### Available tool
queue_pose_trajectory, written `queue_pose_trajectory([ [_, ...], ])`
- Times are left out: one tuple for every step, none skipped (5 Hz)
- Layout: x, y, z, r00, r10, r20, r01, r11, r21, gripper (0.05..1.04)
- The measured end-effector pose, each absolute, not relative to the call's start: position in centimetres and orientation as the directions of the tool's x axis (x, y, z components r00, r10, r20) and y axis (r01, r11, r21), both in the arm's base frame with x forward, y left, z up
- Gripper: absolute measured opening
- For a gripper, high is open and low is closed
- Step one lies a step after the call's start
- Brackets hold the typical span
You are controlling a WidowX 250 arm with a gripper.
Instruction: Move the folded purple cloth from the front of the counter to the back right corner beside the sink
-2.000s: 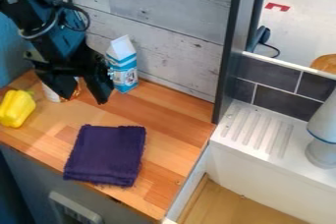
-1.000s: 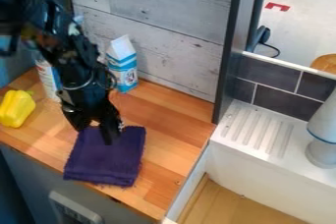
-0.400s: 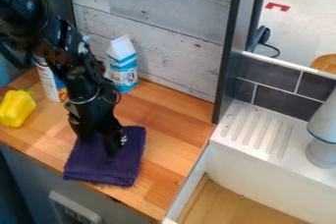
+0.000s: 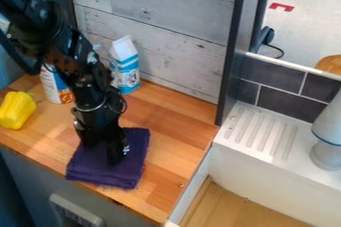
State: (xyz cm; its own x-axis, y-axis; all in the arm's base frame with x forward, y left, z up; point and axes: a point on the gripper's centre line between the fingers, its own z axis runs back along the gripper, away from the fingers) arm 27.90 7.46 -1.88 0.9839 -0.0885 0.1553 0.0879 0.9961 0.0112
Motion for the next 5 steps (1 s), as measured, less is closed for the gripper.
queue_pose_trajectory([
  [29.6, 6.2, -1.9, 0.974, -0.130, 0.185, 0.131, 0.991, 0.007, 1.001],
  [32.6, 4.4, -1.8, 0.950, -0.158, 0.270, 0.171, 0.985, -0.026, 1.001],
  [35.8, 2.9, -1.5, 0.937, -0.157, 0.313, 0.182, 0.982, -0.054, 1.001],
  [38.9, 1.0, -1.3, 0.922, -0.193, 0.336, 0.225, 0.973, -0.059, 1.001],
  [40.6, 0.0, -1.3, 0.919, -0.215, 0.330, 0.242, 0.969, -0.044, 1.001],
])
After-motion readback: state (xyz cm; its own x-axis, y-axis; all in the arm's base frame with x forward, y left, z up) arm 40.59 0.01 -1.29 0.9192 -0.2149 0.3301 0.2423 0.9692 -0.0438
